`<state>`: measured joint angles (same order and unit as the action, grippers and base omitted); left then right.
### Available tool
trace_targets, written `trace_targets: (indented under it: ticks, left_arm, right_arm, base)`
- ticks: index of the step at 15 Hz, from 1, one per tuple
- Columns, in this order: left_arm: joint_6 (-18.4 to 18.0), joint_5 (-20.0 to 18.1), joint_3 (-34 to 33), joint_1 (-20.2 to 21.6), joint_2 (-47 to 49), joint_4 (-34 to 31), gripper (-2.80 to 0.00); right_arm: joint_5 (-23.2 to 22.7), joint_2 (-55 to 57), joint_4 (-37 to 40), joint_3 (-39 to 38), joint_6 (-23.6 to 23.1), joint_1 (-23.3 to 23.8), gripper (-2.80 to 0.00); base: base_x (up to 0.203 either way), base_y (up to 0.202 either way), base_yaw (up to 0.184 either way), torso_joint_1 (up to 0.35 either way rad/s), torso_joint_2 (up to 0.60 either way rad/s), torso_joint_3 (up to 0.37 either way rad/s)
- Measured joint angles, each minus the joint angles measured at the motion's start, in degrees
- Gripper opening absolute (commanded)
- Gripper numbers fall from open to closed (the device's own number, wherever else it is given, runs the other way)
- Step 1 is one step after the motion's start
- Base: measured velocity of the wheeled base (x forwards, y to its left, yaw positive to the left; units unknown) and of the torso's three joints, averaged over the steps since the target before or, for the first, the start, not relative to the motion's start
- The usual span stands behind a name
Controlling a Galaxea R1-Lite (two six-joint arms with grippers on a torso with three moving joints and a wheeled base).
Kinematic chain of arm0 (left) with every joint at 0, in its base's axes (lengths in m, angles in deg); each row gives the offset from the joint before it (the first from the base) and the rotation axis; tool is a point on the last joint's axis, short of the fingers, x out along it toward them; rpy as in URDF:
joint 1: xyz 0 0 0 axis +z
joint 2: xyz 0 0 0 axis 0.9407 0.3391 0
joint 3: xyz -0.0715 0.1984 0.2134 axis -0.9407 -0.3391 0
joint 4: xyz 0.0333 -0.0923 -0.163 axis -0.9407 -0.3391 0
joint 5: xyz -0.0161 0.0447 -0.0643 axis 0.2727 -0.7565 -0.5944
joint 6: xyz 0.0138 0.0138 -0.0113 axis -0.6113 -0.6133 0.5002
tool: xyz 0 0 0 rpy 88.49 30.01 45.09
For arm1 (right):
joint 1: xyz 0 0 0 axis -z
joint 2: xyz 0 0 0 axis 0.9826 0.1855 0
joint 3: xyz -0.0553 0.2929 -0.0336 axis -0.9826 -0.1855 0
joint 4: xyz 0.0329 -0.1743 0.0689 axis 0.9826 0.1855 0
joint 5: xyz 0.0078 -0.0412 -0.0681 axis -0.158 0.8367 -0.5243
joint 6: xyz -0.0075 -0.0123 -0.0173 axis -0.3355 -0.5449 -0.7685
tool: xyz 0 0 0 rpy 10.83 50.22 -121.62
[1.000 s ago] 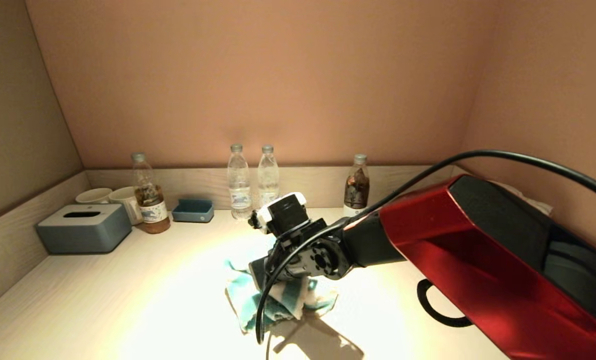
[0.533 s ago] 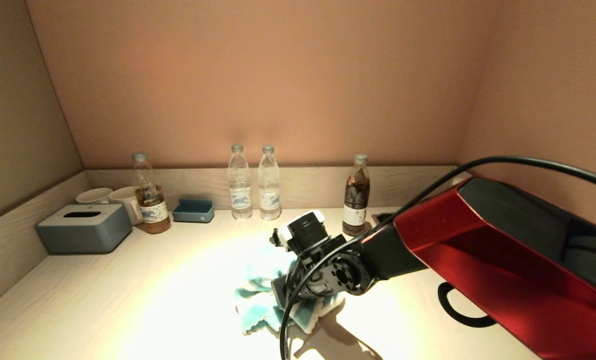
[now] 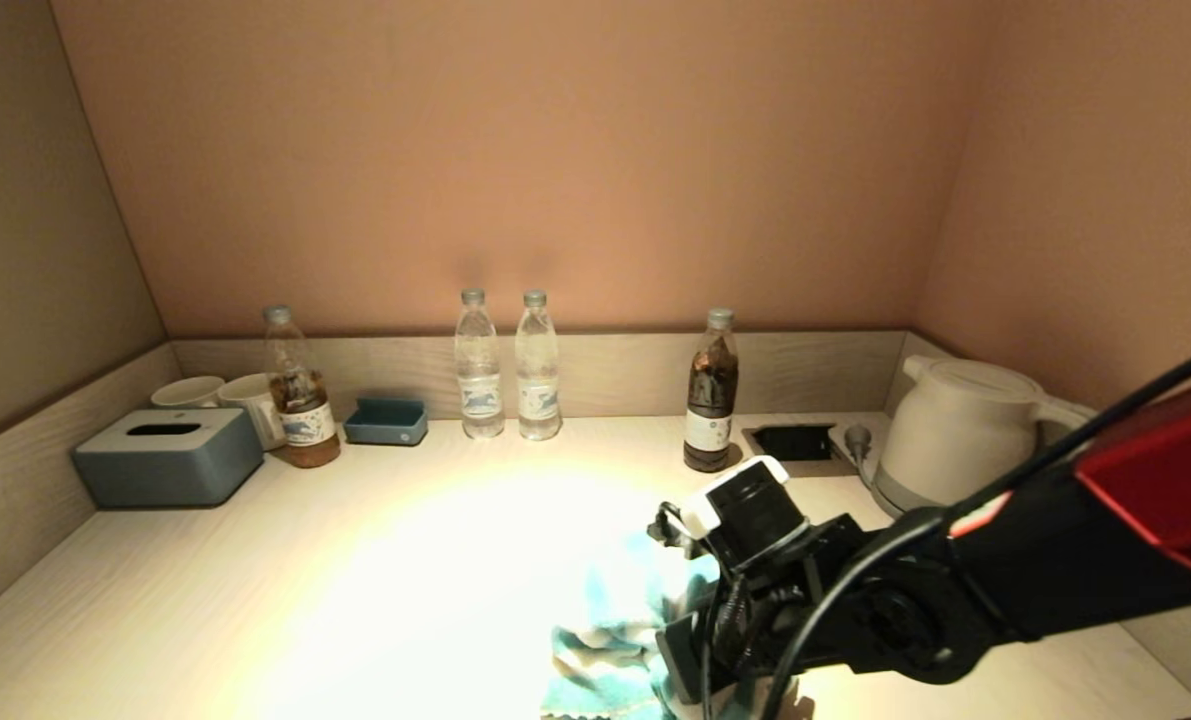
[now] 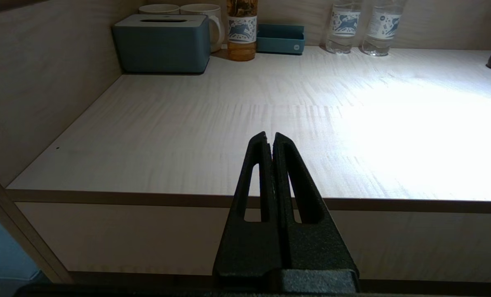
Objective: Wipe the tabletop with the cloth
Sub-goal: Sweep the stains on the table
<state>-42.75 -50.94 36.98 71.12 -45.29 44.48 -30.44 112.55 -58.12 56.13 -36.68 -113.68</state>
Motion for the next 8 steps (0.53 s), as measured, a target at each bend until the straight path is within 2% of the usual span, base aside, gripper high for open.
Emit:
trace_targets:
  ticks: [3,8]
  left_arm:
    - [0.0,0.0,0.0,0.0,0.0,-0.02,-2.8]
    - [-0.02,0.0,0.0,0.0,0.0,0.0,-2.8]
  right_arm:
    - [-0.83,-7.79,-0.26,-6.8,-0.96,4.21,-2.8]
    - [-2.8,-15.59,-0.41,-13.3,-5.61,17.19,-2.8]
  base:
    - [0.0,0.0,0.0,0.0,0.0,0.0]
    - [0.0,0.0,0.0,0.0,0.0,0.0]
